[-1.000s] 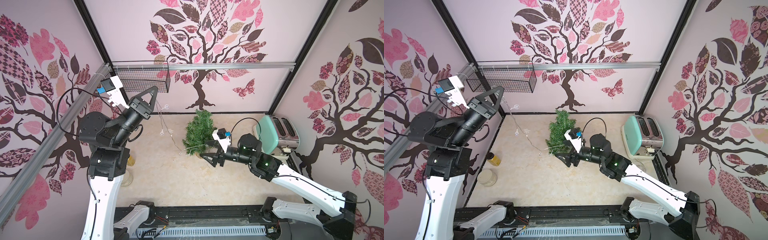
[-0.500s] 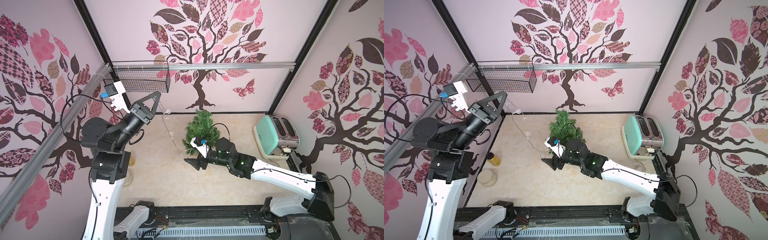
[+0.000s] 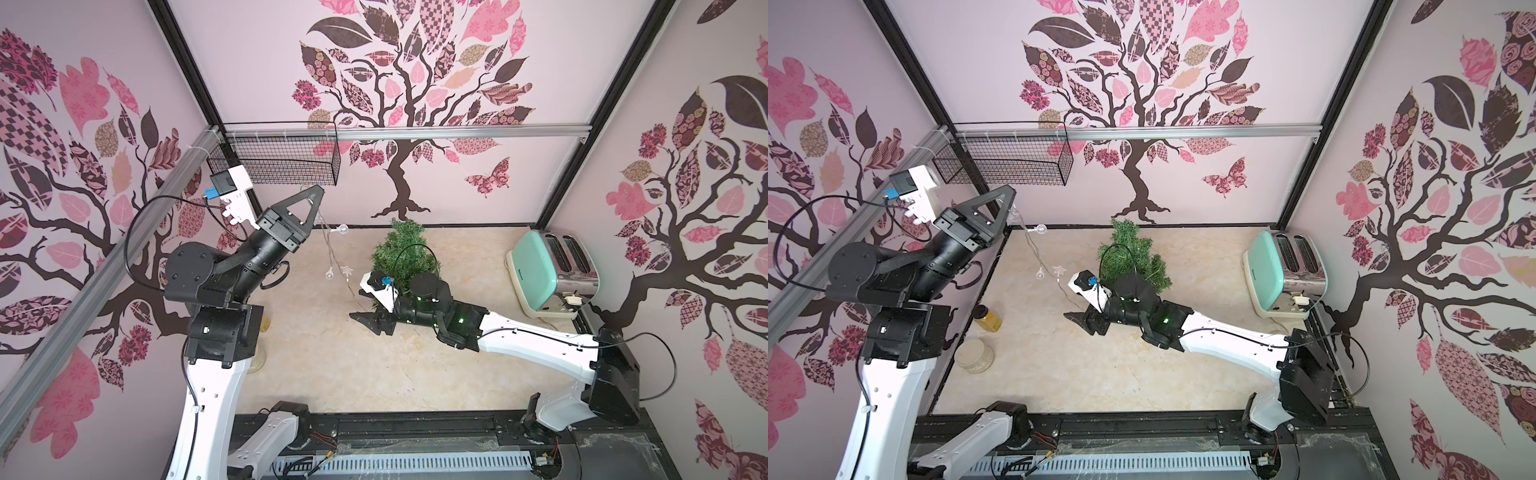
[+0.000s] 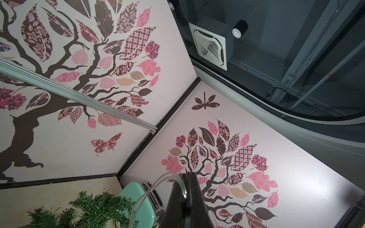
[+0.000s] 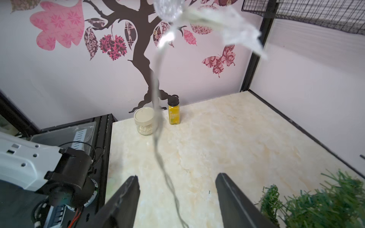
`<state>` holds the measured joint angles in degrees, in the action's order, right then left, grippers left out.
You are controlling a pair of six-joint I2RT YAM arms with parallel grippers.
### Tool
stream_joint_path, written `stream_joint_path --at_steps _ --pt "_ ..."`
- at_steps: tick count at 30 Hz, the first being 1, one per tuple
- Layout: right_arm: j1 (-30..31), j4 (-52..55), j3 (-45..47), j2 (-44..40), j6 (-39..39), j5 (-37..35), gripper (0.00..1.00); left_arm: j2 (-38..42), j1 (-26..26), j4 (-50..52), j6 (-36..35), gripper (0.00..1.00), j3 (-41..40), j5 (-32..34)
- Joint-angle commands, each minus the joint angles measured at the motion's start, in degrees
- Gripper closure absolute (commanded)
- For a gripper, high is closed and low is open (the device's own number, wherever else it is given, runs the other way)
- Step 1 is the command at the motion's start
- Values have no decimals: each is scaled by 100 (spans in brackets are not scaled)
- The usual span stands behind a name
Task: Remove string lights from the small christmas tree
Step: Remove the light string from the Christmas tree.
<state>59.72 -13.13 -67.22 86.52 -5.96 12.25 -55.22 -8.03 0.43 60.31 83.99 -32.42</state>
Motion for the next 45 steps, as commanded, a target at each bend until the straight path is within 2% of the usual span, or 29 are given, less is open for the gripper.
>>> stream_joint_path --at_steps 1,5,9,16,18,19,22,23,24,28,34,35,36,39,40,42,45 --pt "30 -190 -173 31 -7 -100 44 70 -23 -338 187 100 -49 -85" --pt "30 -261 -108 33 18 -157 68 73 -28 -298 136 100 57 -89" --pt "31 -375 97 -138 73 -194 69 72 -24 -192 67 100 144 -66" --pt "28 -484 290 -290 172 -212 86 -39 -23 -260 131 100 265 -89" --pt "30 -562 357 -328 193 -234 86 -59 -23 -262 152 100 300 -106" --pt "23 -523 342 -329 178 -201 81 -62 -25 -262 156 100 308 -113" --pt "26 -454 271 -258 175 -207 54 -73 -23 -269 167 100 344 -118" --pt "28 -456 250 -231 182 -219 53 -74 -23 -284 194 100 345 -128" --pt "34 -428 221 -196 181 -206 55 -75 -25 -315 219 100 334 -138" --pt "32 -502 216 -182 238 -214 82 -80 -30 -359 270 100 337 -157" --pt "22 -660 338 -343 297 -258 97 -105 -23 -366 262 100 298 -151" --pt "22 -658 347 -358 298 -248 96 -109 -30 -359 259 100 302 -155" --pt "22 -644 343 -356 299 -211 90 -115 -24 -360 255 100 301 -150" --pt "26 -579 283 -275 288 -212 57 -134 -28 -429 307 100 278 -167" --pt "22 -564 245 -228 288 -221 53 -134 -25 -486 351 100 258 -188" --pt "26 -577 177 -141 288 -230 53 -153 -29 -562 439 100 243 -216" --pt "22 -625 96 -30 297 -291 60 -186 -27 -647 524 100 249 -250"
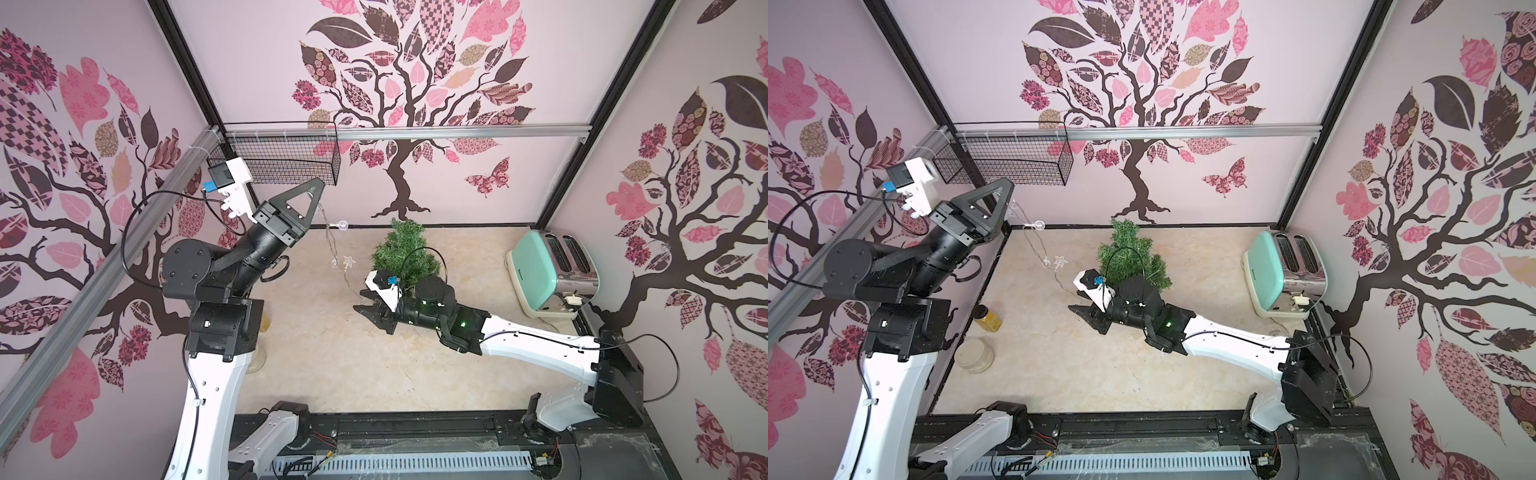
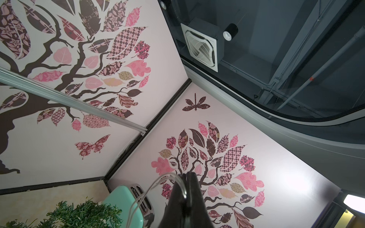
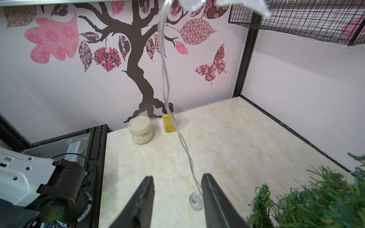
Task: Remove string lights from the small christmas tree
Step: Remove the light string from the Christmas tree.
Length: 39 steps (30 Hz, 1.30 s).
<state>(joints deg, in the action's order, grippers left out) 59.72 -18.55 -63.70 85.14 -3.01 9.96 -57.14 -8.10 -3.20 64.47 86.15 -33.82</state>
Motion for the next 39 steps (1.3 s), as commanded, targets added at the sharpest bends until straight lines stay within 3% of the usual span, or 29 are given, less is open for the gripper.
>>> stream_joint_path --at_steps 1,4,9,10,12,14,23,30,34,37,39 --pt "22 -91 -290 141 15 -71 60 3 -25 -311 139 100 31 -119" --pt "24 -132 -370 213 6 -74 61 3 -25 -372 212 100 59 -149" --pt "22 -225 -413 227 27 -77 73 -6 -28 -366 236 100 107 -174" --pt "22 -228 -411 214 28 -117 70 -9 -26 -368 246 100 105 -192" --pt "22 -325 -349 168 25 -281 50 2 -26 -382 268 100 106 -196" --pt "22 -419 -244 83 -4 -378 40 34 -30 -359 212 100 104 -190" --pt "6 -783 536 -696 -193 -490 32 66 -27 -382 189 100 20 -173" --pt "-93 -209 -18 -292 -288 496 28 65 -25 -532 295 100 -16 -221" --pt "-93 -144 -239 -9 -174 1284 36 64 -32 -504 303 100 -33 -228" --pt "-83 -224 -179 13 -113 1267 59 86 -25 -444 258 100 -3 -195" --pt "-83 -272 -120 -15 -113 1225 69 88 -26 -439 238 100 1 -195"
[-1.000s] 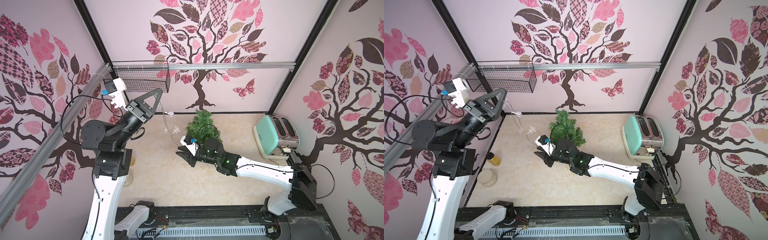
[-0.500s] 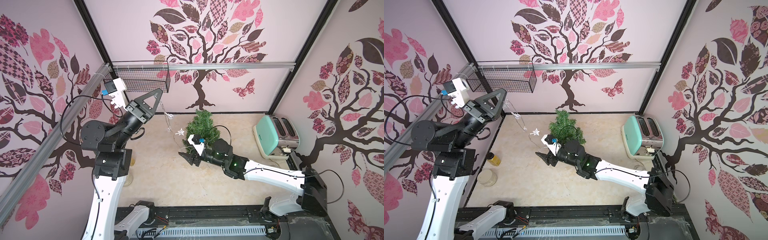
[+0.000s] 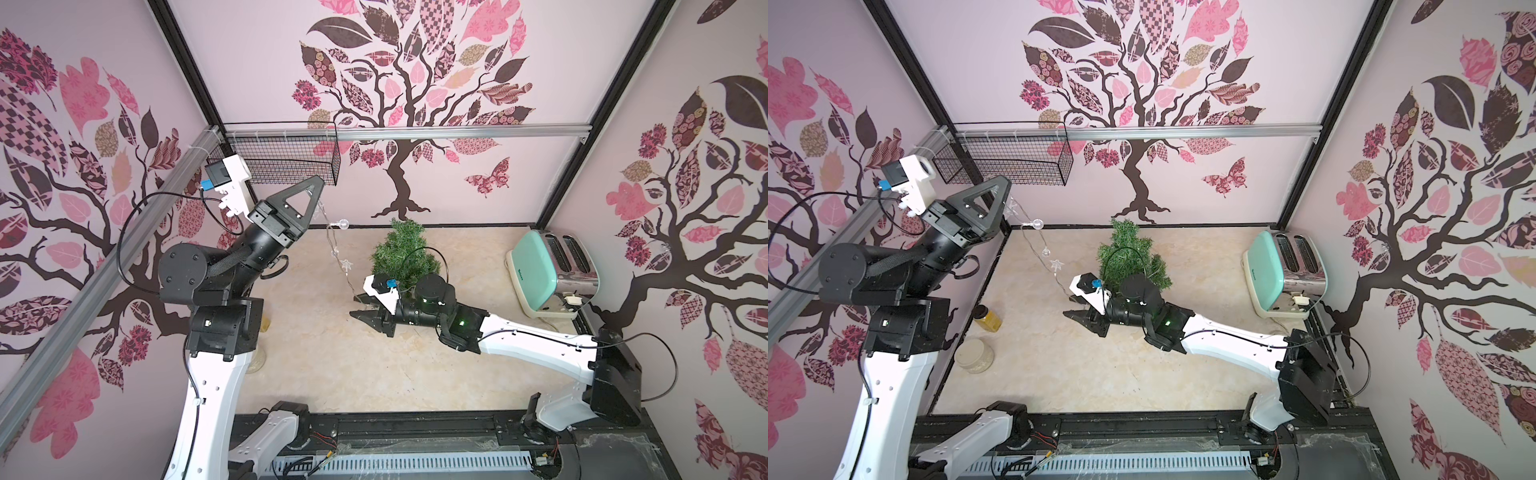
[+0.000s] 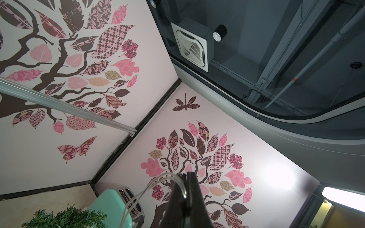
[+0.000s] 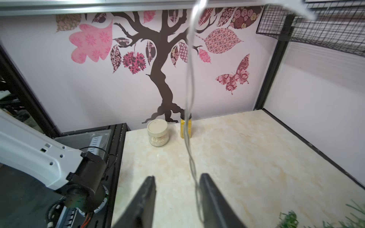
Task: Remove string lights from the small christmas tree
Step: Remove the light string from the Christmas tree.
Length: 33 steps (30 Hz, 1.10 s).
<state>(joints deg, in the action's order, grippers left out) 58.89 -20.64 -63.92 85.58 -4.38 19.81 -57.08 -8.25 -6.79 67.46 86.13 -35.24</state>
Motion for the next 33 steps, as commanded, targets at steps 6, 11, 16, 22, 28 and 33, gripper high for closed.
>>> stream_joint_path --at_steps 6,11,16,22,28,33 --pt "-1 -172 -52 -97 166 162 89 79 -17 -90 -60 100 27 -29" --pt "-7 -28 61 -391 155 -389 100 71 -11 45 -214 100 74 -5" --pt "-148 176 150 -915 125 -790 100 -172 -10 46 -329 100 266 -190" --pt "-487 375 147 -1577 101 -1103 100 -548 -41 2 -438 100 682 -347" --pt "-1071 459 25 -1949 107 -1320 100 -1081 -278 28 -651 100 1151 -376" --pt "-1386 579 -340 -1999 -54 -1515 100 -1544 -679 257 -986 100 1609 -256"
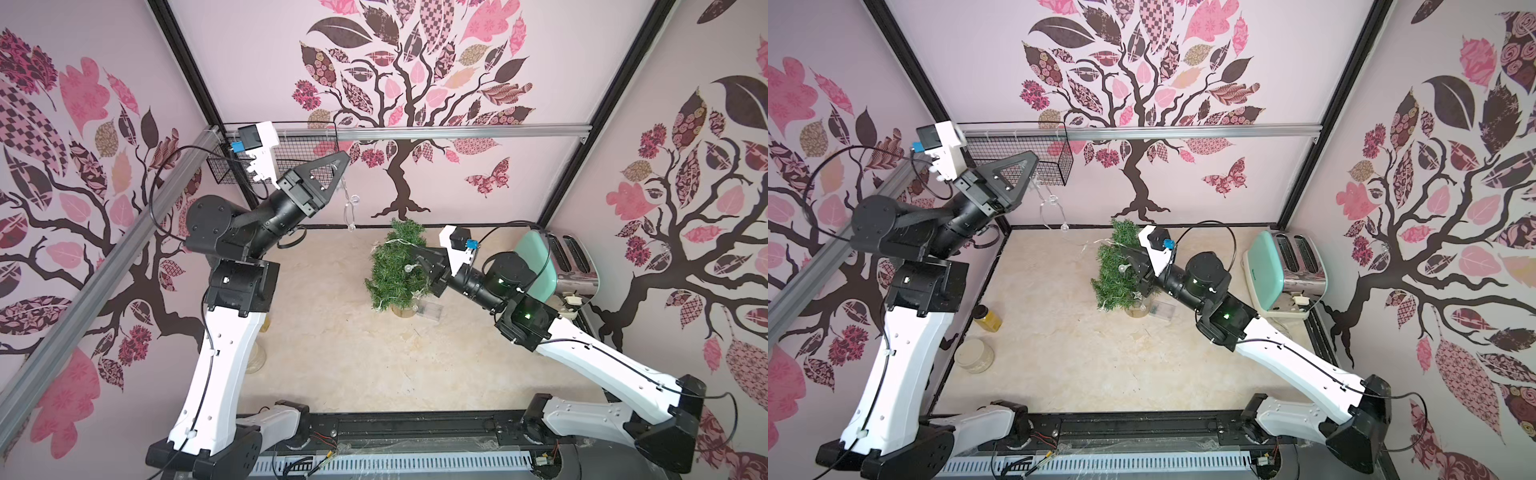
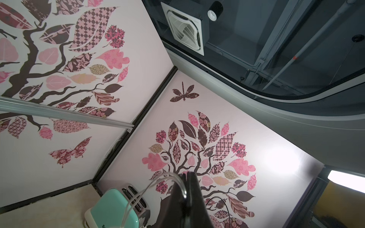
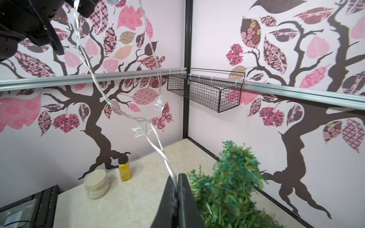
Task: Remove string lights from the small christmas tree
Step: Remove the light string from the Christmas tree.
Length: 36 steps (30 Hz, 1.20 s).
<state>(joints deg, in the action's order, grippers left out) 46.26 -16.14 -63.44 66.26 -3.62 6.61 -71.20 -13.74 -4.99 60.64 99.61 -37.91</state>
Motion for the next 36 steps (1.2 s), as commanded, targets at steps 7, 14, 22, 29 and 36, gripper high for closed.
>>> stream_joint_path --at_steps 7,14,22,29,36 --pt "-546 245 -731 -194 -262 -327 100 -556 -210 82 -327 100 789 38" --pt "-1042 230 -889 -111 -188 -281 100 -1035 -247 183 -343 100 1335 17" --pt "-1672 121 -1243 319 128 -34 100 -1725 -252 366 -527 100 2119 73" --pt "-2332 145 -1977 1161 437 477 100 -2534 -201 709 -1008 100 2870 234" --pt "-2843 152 -3099 2214 719 931 100 -3369 167 411 -746 100 3513 235"
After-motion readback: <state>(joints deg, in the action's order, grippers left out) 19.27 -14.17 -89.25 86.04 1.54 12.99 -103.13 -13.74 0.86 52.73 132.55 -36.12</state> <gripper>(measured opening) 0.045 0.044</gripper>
